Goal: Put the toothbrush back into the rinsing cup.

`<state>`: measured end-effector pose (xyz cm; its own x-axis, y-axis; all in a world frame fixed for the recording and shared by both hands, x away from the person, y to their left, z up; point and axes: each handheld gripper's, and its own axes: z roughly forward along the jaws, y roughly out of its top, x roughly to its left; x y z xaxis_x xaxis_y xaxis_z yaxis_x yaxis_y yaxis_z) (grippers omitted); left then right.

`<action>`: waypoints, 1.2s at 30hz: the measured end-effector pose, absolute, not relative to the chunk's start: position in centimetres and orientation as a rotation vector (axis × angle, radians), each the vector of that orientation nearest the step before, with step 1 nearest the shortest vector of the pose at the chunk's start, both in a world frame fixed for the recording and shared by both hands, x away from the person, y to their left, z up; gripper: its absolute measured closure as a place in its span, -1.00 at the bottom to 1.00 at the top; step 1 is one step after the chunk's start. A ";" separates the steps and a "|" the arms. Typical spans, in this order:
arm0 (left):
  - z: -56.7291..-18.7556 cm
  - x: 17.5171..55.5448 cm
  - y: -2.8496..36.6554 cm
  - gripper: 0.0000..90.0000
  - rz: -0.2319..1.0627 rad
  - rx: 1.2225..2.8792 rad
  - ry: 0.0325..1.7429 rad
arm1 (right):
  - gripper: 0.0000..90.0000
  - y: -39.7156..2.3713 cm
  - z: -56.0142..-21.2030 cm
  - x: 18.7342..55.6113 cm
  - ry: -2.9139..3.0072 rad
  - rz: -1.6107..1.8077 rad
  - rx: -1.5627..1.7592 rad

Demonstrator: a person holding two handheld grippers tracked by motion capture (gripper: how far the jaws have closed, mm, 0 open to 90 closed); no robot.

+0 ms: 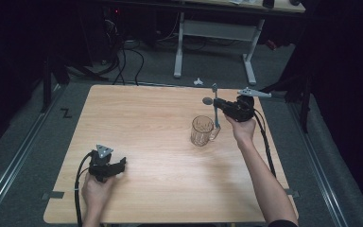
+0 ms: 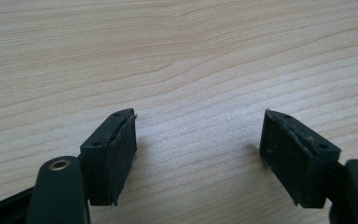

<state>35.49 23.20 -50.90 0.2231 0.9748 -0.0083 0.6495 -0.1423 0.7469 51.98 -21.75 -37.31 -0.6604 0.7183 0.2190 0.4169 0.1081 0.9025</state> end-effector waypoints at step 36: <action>-50.9 35.5 23.2 -0.39 0.662 1.871 1.496 | 0.76 -23.9 -37.7 50.8 2.128 1.541 1.141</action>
